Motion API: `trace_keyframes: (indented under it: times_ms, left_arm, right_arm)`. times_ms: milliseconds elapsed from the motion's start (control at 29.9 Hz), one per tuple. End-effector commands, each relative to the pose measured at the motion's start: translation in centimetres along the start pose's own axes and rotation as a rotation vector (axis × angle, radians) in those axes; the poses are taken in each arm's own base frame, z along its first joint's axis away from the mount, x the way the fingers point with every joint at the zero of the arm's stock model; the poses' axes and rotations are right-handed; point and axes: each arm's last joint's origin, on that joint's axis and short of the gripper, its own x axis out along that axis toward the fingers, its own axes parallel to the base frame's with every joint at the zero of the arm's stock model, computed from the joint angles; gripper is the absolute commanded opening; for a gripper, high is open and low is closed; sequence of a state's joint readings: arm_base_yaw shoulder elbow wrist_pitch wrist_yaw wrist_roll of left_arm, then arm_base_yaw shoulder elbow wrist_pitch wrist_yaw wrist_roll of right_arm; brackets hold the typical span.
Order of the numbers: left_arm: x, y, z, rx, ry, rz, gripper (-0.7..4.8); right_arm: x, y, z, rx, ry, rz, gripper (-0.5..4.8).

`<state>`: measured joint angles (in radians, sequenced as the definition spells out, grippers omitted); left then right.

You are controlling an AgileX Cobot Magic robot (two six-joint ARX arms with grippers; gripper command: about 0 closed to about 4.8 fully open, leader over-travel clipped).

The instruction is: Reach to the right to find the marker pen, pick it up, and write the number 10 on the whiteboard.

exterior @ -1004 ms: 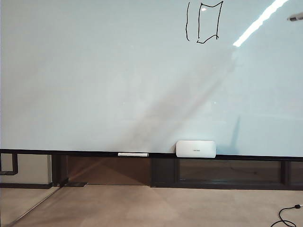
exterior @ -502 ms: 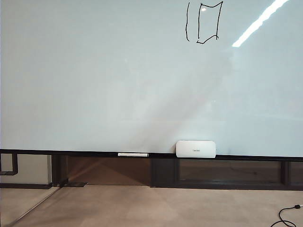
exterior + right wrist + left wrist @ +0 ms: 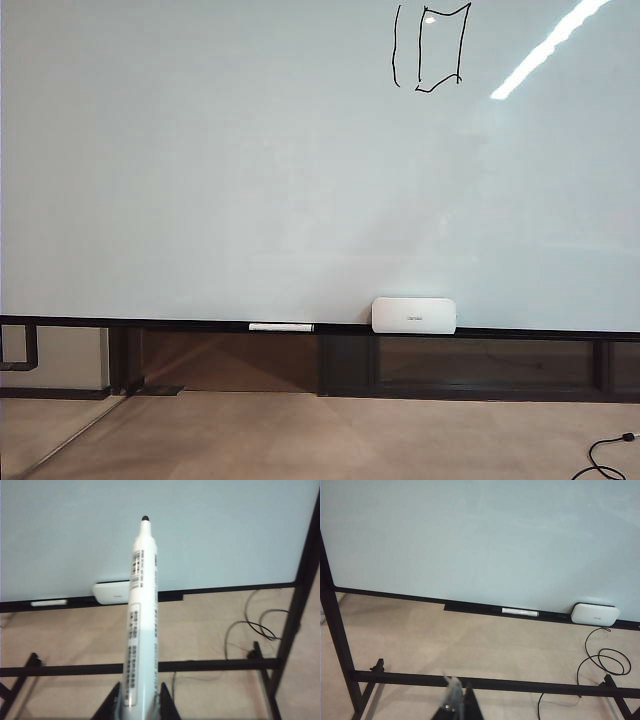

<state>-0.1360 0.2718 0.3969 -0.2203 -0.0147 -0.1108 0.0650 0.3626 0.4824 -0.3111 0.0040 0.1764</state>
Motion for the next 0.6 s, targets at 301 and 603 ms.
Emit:
trace_keyframes:
  times_ms: [301,603]
  left_arm:
    - [0.8,0.4,-3.9,-0.066,-0.078,-0.003,-0.06]
    - [1.1,0.8,-7.1,-0.026,-0.112,-0.007,-0.06]
  right_arm:
    - [-0.9,0.0,-0.7,0.006,-0.053,0.04,-0.03]
    - [-0.7,-0.1,-1.1,0.006,-0.047,0.045,-0.02]
